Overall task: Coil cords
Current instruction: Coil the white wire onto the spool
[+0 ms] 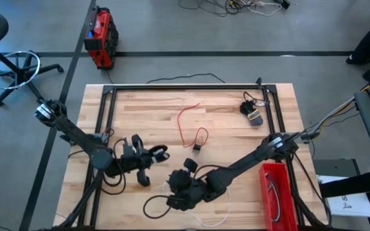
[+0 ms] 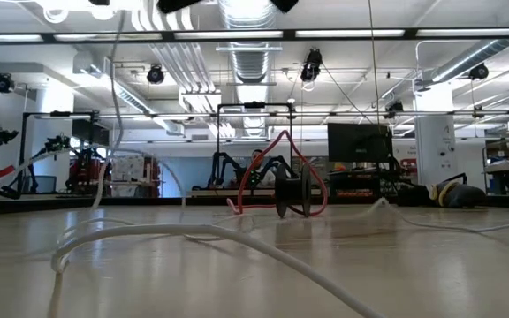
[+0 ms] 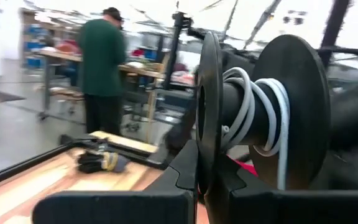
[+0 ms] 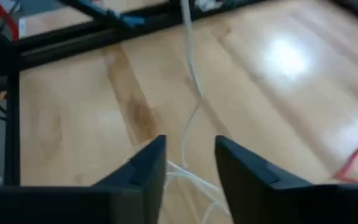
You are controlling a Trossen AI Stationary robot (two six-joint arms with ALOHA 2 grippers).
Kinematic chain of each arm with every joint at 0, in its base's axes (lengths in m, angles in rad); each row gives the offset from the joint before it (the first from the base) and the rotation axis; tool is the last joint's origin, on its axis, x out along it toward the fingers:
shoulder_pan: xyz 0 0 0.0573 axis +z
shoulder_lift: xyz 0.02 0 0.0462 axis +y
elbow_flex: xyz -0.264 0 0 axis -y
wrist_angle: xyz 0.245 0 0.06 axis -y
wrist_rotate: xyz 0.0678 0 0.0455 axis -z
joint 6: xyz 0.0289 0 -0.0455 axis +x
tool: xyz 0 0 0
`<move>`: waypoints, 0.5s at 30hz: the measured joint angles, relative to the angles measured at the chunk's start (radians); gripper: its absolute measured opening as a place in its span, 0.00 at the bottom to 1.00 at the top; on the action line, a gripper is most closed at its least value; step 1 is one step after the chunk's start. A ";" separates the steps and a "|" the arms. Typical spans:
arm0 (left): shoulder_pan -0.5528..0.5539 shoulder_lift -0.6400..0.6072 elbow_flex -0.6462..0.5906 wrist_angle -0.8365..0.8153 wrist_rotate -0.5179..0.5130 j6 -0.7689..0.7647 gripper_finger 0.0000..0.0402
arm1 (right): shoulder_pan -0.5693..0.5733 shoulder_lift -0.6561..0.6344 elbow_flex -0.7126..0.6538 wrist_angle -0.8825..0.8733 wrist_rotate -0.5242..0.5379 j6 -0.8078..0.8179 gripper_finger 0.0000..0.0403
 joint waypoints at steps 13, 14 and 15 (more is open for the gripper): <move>-0.059 -0.012 0.000 -0.103 0.129 0.109 0.00 | 0.067 -0.149 0.004 0.092 0.251 -0.286 0.48; -0.060 -0.012 0.000 -0.116 0.129 0.108 0.00 | 0.066 -0.155 0.003 0.111 0.240 -0.310 0.47; -0.060 -0.012 0.000 -0.127 0.129 0.106 0.00 | 0.066 -0.161 0.003 0.136 0.230 -0.336 0.45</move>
